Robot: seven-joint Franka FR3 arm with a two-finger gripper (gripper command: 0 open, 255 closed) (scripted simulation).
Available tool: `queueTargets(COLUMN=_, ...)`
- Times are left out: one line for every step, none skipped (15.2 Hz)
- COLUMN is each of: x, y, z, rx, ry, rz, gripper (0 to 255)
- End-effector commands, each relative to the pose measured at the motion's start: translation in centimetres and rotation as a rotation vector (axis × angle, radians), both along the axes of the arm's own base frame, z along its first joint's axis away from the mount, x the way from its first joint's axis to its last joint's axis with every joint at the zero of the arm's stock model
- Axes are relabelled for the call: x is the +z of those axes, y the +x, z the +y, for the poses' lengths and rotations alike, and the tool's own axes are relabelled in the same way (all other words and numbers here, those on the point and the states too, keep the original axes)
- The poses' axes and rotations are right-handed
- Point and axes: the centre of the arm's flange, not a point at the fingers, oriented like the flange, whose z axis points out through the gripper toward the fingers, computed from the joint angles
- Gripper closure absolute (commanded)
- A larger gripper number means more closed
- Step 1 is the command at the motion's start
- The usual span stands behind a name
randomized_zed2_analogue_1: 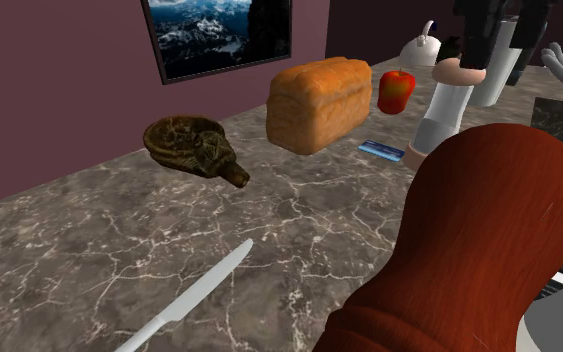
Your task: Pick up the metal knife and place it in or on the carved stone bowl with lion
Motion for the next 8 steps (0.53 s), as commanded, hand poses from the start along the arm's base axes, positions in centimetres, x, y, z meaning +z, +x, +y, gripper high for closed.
queueTargets(x=-1.2, y=-0.3, z=2.1, rx=-0.086, ry=0.0, rz=-0.008, gripper=0)
queueTargets(x=-1.7, y=-0.4, z=3.3, rx=-0.125, ry=0.0, rz=-0.012, gripper=0)
queueTargets(x=-2.2, y=-0.4, z=4.4, rx=-0.164, ry=0.0, rz=-0.016, gripper=0)
queueTargets(x=-2.7, y=-0.4, z=5.6, rx=-0.203, ry=0.0, rz=-0.021, gripper=0)
queueTargets(x=-3.2, y=-0.4, z=6.7, rx=-0.242, ry=-0.001, rz=-0.025, gripper=0)
queueTargets(x=-3.7, y=-0.3, z=7.9, rx=-0.281, ry=-0.001, rz=-0.029, gripper=0)
queueTargets(x=-4.2, y=-0.2, z=9.0, rx=-0.32, ry=-0.001, rz=-0.033, gripper=0)
queueTargets(x=-4.7, y=0.0, z=10.2, rx=-0.358, ry=-0.001, rz=-0.037, gripper=0)
